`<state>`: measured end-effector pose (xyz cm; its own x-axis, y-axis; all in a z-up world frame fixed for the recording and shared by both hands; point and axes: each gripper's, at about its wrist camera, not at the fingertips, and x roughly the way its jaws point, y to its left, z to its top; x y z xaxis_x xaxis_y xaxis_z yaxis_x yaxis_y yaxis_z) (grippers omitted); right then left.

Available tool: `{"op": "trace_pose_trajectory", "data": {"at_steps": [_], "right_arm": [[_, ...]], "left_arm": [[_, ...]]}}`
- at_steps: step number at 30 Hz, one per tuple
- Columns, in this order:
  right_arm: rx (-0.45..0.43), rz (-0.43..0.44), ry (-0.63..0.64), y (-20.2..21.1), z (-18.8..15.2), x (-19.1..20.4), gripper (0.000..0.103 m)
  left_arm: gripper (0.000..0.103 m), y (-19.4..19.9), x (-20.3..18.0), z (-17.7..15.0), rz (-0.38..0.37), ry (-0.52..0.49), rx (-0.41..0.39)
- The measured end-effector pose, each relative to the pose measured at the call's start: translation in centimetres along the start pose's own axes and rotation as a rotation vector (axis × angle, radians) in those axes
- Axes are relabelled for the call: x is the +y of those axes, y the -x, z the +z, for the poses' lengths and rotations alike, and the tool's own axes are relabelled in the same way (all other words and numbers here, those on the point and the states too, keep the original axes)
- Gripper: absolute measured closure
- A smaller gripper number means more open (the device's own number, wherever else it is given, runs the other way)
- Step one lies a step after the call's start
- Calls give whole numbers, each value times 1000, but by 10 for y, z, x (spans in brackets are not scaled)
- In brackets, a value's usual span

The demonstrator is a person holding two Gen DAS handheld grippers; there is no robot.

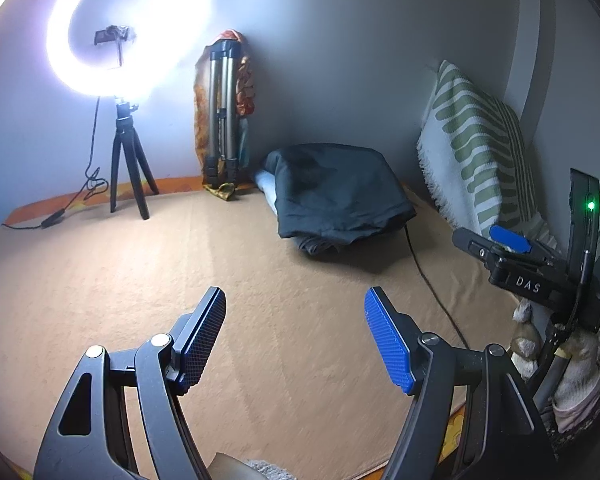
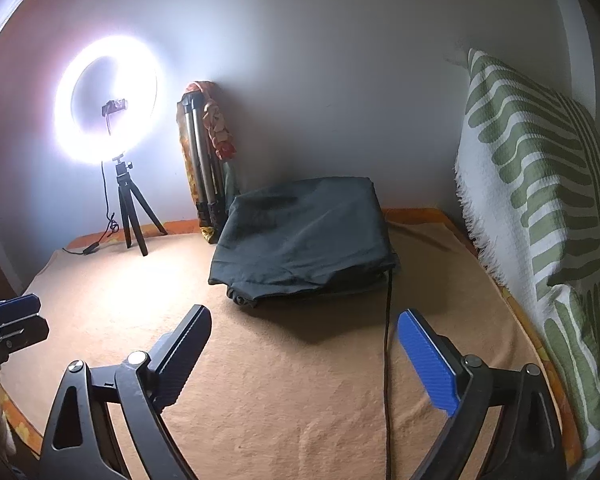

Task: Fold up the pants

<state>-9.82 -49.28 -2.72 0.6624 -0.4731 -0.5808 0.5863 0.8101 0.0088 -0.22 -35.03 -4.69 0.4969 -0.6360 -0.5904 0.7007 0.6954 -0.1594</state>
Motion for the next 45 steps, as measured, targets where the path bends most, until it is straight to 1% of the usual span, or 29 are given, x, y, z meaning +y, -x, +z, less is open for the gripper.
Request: {"op": "trace_pose_trajectory", "data": {"at_steps": [1, 2, 3, 9, 17, 25, 45], "right_arm": [[-5, -1, -1, 1, 0, 0, 6], [-8, -3, -1, 1, 1, 0, 6], [-14, -8, -3, 2, 1, 0, 4], [-19, -24, 9, 1, 0, 1, 0], [-19, -19, 25, 1, -2, 7, 0], [-10, -12, 49, -1, -4, 13, 0], [-7, -9, 35, 0, -4, 10, 0]], "left_arm": [[23, 1, -1, -1, 6, -7, -1], [19, 1, -2, -2, 9, -10, -4], [19, 2, -2, -3, 9, -12, -9], [19, 3, -1, -5, 16, -12, -5], [17, 6, 5, -7, 22, 16, -7], [17, 6, 2, -8, 21, 10, -7], [17, 6, -1, -9, 16, 5, -10]]}}
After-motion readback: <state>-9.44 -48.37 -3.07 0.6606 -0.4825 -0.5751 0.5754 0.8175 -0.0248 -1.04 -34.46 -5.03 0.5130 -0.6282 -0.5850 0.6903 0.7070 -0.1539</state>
